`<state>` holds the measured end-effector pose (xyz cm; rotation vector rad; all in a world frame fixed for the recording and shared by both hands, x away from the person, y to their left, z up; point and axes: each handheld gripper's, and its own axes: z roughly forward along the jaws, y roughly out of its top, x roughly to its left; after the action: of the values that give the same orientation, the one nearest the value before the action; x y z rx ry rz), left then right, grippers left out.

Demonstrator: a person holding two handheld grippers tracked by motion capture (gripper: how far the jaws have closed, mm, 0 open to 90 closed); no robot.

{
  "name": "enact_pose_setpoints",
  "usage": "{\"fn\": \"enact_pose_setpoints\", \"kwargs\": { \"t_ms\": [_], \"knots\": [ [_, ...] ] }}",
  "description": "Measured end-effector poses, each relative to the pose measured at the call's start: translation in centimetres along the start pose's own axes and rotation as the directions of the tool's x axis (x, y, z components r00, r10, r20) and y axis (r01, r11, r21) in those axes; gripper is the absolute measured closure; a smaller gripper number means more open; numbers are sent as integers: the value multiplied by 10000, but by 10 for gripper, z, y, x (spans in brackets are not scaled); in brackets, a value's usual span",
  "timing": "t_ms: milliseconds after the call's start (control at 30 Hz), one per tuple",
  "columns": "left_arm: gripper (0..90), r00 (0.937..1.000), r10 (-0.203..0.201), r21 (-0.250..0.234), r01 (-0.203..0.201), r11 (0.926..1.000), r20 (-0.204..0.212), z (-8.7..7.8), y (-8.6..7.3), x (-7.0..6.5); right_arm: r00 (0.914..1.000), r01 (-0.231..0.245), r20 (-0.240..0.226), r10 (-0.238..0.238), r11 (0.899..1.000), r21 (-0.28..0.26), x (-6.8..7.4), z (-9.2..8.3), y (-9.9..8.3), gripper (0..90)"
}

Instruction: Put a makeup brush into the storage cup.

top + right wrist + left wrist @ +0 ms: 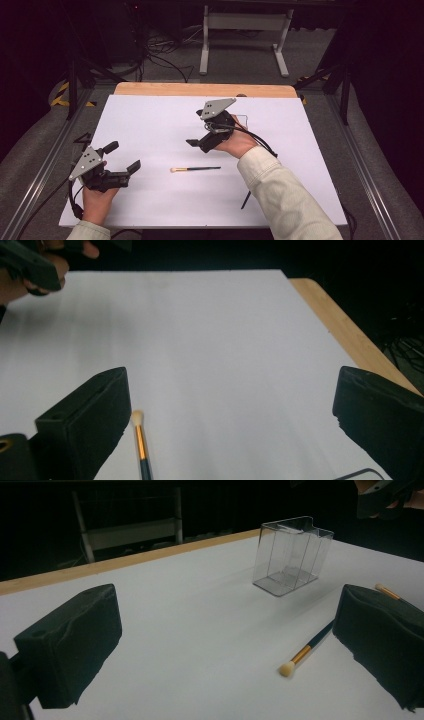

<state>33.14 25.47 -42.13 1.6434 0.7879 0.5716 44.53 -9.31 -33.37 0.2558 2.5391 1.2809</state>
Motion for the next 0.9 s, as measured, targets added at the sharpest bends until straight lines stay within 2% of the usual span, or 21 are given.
{"fn": "enact_pose_setpoints", "kwargs": {
  "t_ms": [67, 100, 167, 267, 433, 567, 633, 900],
  "knots": [
    [3, 10000, -19, -9, 19, 10000, -11, 0, 0, 0, 9997, 244, -79, -240, 9988, 421, 0, 1, 2, 26],
    [3, 10000, -19, -9, 19, 10000, -11, 0, 0, 0, 9997, 244, -79, -240, 9988, 421, 0, 1, 2, 26],
    [3, 10000, -81, -21, 81, 10000, 0, -1, 0, 0, 9979, 643, -23, -644, 9943, 848, 1, 2, 7, 28],
    [3, 10000, -50, -9, 50, 10000, 12, -1, 0, 1, 9956, 929, -31, -932, 9877, 1261, 1, 1, 11, 32],
    [3, 10000, -39, -16, 39, 10000, 20, -1, 0, 0, 9952, 975, -208, -953, 9806, 1702, 1, 1, 14, 38],
    [3, 10000, -52, 36, 52, 10000, 37, -1, 0, 0, 9926, 1164, -602, -1052, 9660, 2310, 2, 7, 11, 41],
    [3, 10000, -51, 42, 51, 10000, 38, -1, 0, 0, 9919, 1225, -657, -1091, 9581, 2590, 2, 9, 10, 42],
    [3, 9999, -95, 81, 95, 9999, 58, -1, -1, 1, 9883, 1433, -941, -1200, 9421, 3032, 5, 13, 13, 51]
  ]
}}
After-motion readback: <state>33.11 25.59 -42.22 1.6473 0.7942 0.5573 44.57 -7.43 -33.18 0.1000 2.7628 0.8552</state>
